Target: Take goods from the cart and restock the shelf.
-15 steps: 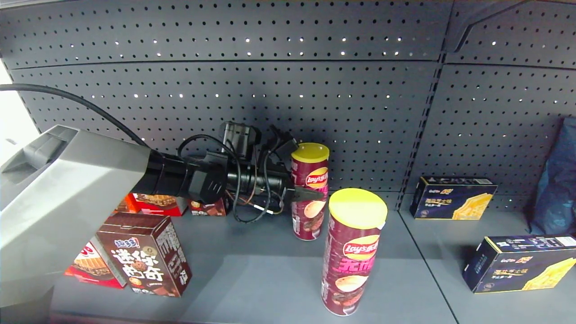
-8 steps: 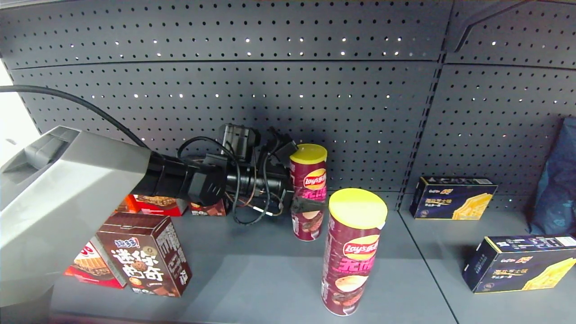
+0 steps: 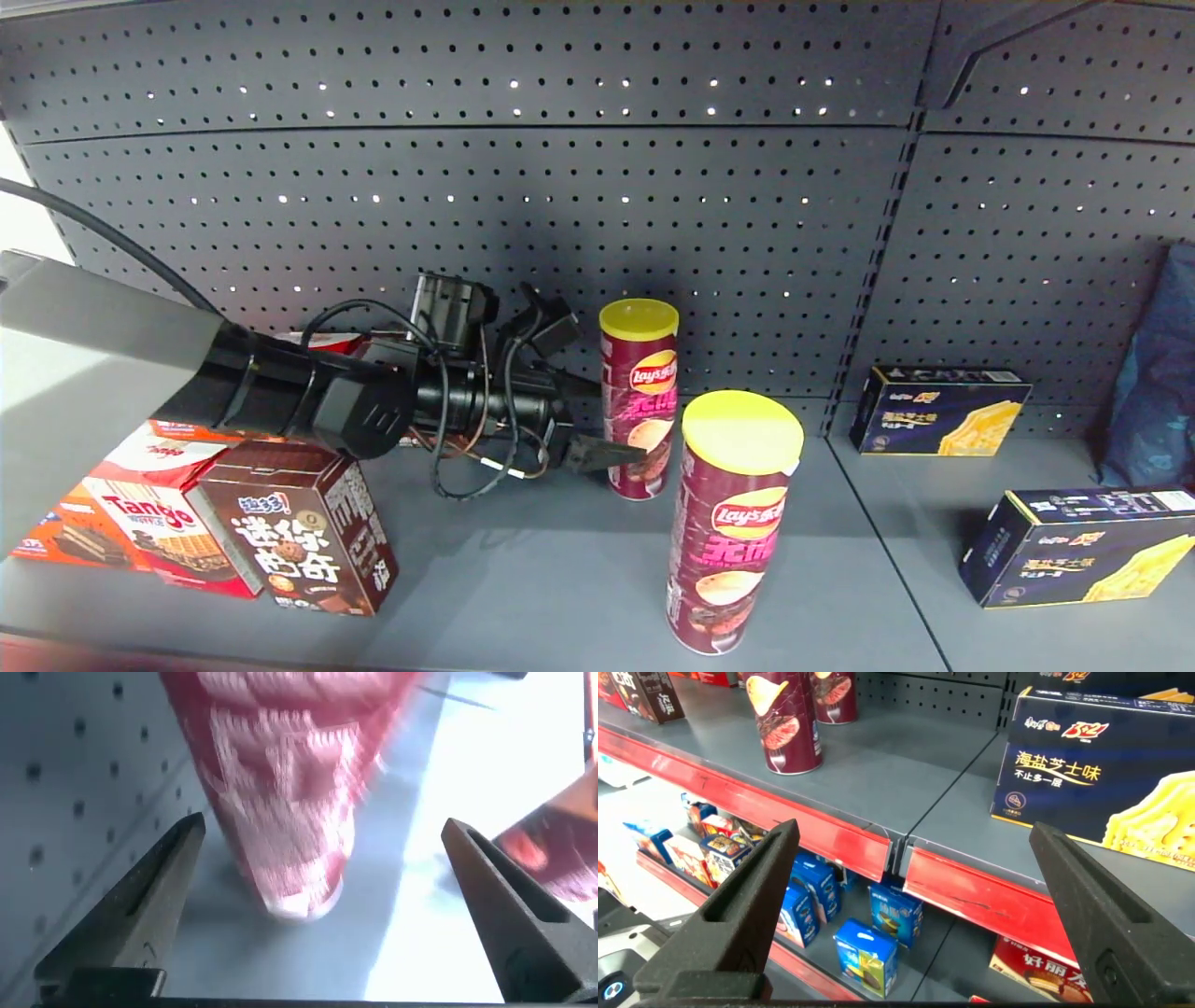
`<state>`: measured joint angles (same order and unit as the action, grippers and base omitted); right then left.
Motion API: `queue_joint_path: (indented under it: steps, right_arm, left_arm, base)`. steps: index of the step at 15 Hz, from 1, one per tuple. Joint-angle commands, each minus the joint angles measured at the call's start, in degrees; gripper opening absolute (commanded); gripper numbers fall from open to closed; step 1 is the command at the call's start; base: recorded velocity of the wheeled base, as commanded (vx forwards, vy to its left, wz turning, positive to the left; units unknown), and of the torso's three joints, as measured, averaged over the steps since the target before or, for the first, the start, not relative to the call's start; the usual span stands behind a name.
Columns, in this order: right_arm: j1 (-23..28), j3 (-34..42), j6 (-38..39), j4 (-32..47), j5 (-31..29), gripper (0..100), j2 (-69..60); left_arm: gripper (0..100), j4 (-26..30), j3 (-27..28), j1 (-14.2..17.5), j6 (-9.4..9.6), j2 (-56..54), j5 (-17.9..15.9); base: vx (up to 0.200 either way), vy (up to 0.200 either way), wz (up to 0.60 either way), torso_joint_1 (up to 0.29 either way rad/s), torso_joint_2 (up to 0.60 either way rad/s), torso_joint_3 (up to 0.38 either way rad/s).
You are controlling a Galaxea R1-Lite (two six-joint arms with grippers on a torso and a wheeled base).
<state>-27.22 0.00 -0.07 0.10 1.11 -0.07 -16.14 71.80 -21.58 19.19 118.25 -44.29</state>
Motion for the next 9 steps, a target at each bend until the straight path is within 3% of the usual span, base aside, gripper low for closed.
queue_joint_path:
  steps: [1, 9]
  right_arm:
    - [0.0, 0.0, 0.0, 0.0, 0.0, 100, 0.1]
    - [0.0, 0.0, 0.0, 0.0, 0.0, 100, 0.1]
  left_arm:
    - [100, -0.5, -2.8, 0.4, 0.06, -2.8, 1.5]
    - [100, -1.0, -3.9, 0.0, -0.38, -2.2, 11.5]
  base:
    - [0.0, 0.0, 0.0, 0.0, 0.0, 0.0]
    - [0.0, 0.0, 0.0, 0.0, 0.0, 0.0]
